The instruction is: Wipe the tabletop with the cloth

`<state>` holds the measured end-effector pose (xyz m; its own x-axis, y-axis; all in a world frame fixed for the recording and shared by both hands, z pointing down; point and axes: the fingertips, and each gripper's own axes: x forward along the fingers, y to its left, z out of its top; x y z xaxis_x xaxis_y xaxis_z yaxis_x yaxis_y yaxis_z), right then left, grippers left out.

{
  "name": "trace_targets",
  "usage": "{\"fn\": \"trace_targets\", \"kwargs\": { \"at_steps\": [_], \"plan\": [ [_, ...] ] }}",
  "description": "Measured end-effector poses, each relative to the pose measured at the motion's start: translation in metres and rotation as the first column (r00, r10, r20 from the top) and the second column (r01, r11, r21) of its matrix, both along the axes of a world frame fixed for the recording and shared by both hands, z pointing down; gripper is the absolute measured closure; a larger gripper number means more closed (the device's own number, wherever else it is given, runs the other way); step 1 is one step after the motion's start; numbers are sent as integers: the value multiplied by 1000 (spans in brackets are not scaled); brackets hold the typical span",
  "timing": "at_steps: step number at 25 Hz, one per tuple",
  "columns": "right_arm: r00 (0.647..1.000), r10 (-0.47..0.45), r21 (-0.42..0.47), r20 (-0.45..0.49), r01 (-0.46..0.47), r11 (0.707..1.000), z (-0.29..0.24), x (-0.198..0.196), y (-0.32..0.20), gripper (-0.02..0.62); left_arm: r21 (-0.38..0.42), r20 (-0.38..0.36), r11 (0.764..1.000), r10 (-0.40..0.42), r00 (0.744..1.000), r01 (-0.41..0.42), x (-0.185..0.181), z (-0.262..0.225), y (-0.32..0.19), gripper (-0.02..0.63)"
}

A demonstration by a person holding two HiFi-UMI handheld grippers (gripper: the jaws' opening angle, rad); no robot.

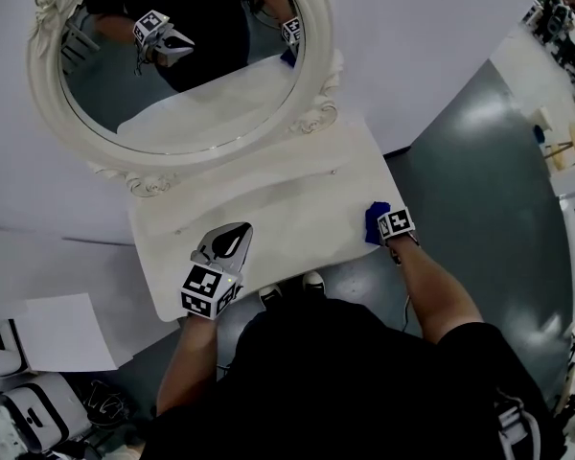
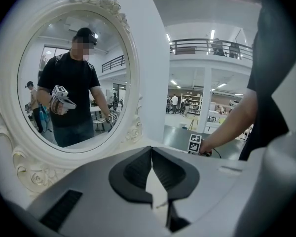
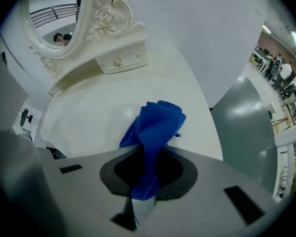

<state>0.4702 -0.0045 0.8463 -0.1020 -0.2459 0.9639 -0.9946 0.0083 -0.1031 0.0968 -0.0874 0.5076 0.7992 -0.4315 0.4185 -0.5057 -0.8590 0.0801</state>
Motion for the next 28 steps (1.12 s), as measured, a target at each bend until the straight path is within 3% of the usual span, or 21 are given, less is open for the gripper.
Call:
{"fn": "trace_targets", "kwargs": {
  "at_steps": [4,7,11,14,19,24,28],
  "plan": [
    [998,-29,-61,-47,26,998,-4,-6,-3,554,6,-6,999,-32,999,32,-18,-3,2,592],
    [997,-69,-46,-26,68,997,-16,-32,-22,554,10,-14,998,-69,998,69,-39,-5,1,592],
    [986,-167,12,8,167,986,-40,-92,-66,554,12,-18,993,-118,993,118,-70,-7,3,592],
    [962,-272,76,33,269,960,-63,-153,-110,554,17,-19,987,-162,987,162,-96,-9,5,592],
    [899,-432,197,77,411,890,-105,-271,-172,554,16,-13,970,-243,970,244,-146,-7,13,592],
    [802,-587,325,110,529,784,-144,-392,-213,554,17,-17,945,-326,945,327,-191,-7,18,592],
    [720,-686,370,101,613,698,-158,-479,-233,554,21,-17,922,-387,922,388,-229,-5,20,592]
  ]
}}
